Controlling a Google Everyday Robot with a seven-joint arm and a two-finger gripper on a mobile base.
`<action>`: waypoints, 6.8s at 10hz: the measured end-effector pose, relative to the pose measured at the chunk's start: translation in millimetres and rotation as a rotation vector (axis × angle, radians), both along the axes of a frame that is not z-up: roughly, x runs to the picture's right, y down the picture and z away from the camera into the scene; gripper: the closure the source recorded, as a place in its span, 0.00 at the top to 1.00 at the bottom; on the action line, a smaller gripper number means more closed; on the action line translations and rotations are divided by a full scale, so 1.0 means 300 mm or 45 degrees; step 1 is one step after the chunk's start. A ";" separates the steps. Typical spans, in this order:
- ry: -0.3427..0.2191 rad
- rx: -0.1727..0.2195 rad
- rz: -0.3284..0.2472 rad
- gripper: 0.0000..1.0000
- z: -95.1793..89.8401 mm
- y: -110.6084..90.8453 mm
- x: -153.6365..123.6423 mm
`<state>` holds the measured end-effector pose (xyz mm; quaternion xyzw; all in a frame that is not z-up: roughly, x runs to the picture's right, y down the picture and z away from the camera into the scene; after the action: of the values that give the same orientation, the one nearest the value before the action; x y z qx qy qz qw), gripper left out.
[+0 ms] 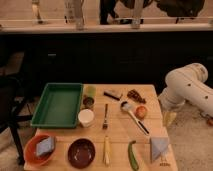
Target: Place apple in purple bowl
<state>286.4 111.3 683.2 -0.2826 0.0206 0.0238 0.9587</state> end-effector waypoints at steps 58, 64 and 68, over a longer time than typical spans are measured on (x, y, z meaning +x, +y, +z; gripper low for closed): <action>-1.180 -0.158 -1.520 0.80 0.520 -0.057 -0.086; -1.209 -0.217 -1.491 0.80 0.575 -0.008 -0.069; -1.247 -0.285 -1.502 0.80 0.610 0.038 -0.100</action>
<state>256.3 122.7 866.2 -0.2985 -0.2561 -0.6207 0.6783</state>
